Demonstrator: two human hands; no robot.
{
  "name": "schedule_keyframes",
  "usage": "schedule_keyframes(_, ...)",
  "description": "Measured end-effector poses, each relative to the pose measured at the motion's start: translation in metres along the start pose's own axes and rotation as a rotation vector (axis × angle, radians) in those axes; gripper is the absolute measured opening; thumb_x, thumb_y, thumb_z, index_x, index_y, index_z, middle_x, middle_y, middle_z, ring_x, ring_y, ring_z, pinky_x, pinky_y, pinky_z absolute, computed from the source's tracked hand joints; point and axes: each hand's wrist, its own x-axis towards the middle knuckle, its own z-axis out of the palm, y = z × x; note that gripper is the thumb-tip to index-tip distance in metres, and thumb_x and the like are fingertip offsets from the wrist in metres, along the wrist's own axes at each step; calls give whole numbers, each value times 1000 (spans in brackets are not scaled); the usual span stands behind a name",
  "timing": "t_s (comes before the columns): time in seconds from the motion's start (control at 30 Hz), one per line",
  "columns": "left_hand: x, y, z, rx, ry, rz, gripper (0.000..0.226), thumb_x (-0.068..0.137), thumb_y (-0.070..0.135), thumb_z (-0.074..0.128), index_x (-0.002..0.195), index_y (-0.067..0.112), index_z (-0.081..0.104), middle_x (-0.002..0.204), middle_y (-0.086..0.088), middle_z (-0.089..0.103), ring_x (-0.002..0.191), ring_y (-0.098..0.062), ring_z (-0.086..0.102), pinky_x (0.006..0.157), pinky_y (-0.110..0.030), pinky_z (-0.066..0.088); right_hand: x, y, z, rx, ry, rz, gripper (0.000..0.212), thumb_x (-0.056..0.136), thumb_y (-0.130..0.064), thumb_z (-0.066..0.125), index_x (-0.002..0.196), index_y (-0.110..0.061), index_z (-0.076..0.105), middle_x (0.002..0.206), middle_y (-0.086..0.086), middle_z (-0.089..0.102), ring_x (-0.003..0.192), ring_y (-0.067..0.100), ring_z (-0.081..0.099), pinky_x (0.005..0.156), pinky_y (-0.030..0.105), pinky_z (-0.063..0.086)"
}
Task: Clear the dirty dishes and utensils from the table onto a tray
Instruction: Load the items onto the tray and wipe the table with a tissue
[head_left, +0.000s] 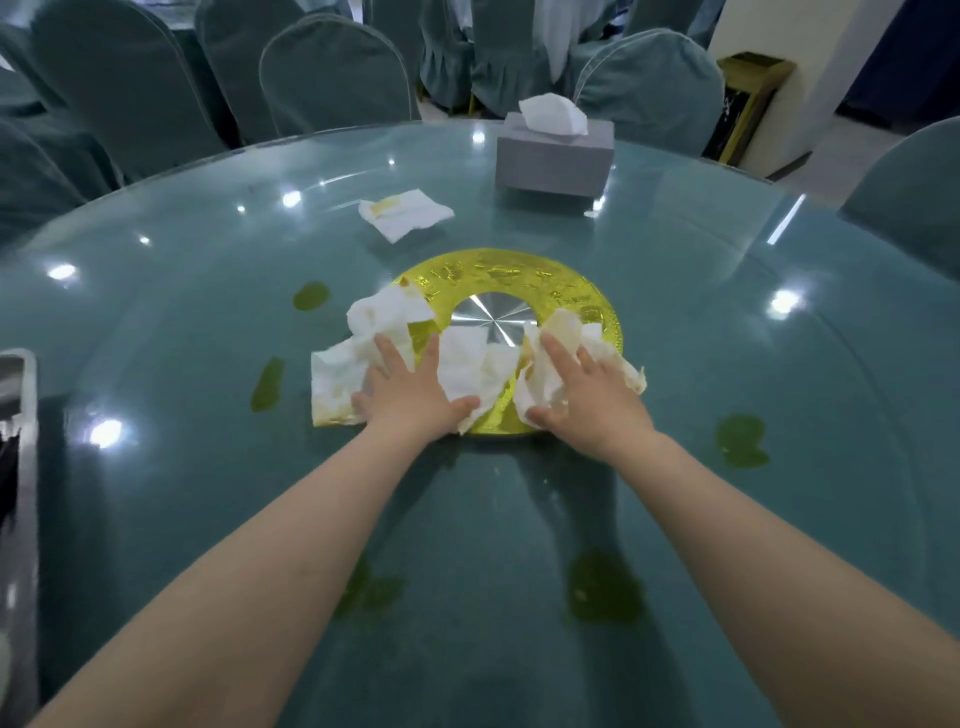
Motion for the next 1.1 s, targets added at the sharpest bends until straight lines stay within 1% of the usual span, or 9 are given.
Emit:
schedule_keyframes(0.1, 10, -12, -6, -17, 99, -53, 86, 85, 57, 57, 150, 41, 2, 153, -20, -29, 134, -48, 24, 105, -53, 32, 0, -1, 13, -130, 35, -28, 58, 93, -43, 44, 146, -42, 21, 158, 1, 19, 143, 32, 16, 109, 48, 28)
schedule_keyframes(0.17, 17, -23, -12, -4, 79, -79, 68, 91, 41, 56, 148, 28, 23, 155, -21, 9, 129, -42, 36, 103, -49, 38, -5, -1, 18, -132, 84, -55, 50, 95, -28, 43, 143, -40, 35, 156, -1, 25, 140, 29, 22, 106, 43, 33)
schedule_keyframes(0.23, 15, -30, -17, 9, 68, -36, 30, 89, 15, 55, 119, 9, 57, 119, -13, 57, 105, -30, 59, 88, -40, 49, -10, -2, 17, -94, 101, -83, 52, 92, -11, 44, 137, -37, 47, 150, -3, 36, 135, 27, 30, 97, 37, 39)
schedule_keyframes(0.33, -11, -44, -23, -162, 118, 14, 17, 77, -4, 53, 69, 9, 60, 84, -10, 61, 65, -27, 57, 55, -29, 43, -20, -10, 8, -12, 82, -116, 56, 80, 5, 45, 119, -31, 63, 131, -3, 53, 117, 28, 49, 77, 30, 44)
schedule_keyframes(0.57, -93, -113, -44, -303, 354, 228, 34, 84, 8, 44, 90, 27, 72, 82, 0, 58, 71, -20, 50, 52, -24, 30, -75, -73, -3, 357, 275, -194, 39, 82, 1, 57, 111, -22, 70, 124, 2, 63, 109, 28, 56, 83, 31, 44)
schedule_keyframes(0.77, -191, -204, -66, -416, 495, 124, 42, 82, -1, 52, 117, 18, 67, 117, 1, 65, 110, -17, 54, 82, -15, 30, -147, -166, 16, 576, 108, -198, 53, 86, -13, 55, 125, -41, 32, 92, 4, 59, 83, 34, 58, 63, 29, 32)
schedule_keyframes(0.87, -238, -247, -76, -455, 537, 24, 42, 83, -2, 55, 120, 14, 65, 122, -3, 63, 114, -20, 54, 91, -17, 31, -185, -214, 28, 607, 88, -276, 45, 84, -9, 53, 125, -27, 48, 85, -2, 59, 75, 26, 54, 57, 12, 34)
schedule_keyframes(0.97, -279, -286, -79, -495, 542, -50, 43, 84, -1, 58, 124, 14, 62, 124, -4, 61, 114, -20, 53, 93, -24, 34, -221, -259, 40, 657, 44, -355, 41, 82, -1, 54, 115, -23, 64, 100, -4, 67, 86, 14, 57, 68, 0, 33)
schedule_keyframes(1.1, -331, -334, -75, -542, 529, -152, 45, 86, 5, 62, 128, 20, 58, 126, -2, 57, 114, -18, 50, 94, -30, 37, -264, -314, 59, 622, -6, -457, 38, 82, -3, 57, 117, -17, 64, 119, 0, 61, 105, 15, 56, 83, 11, 33)
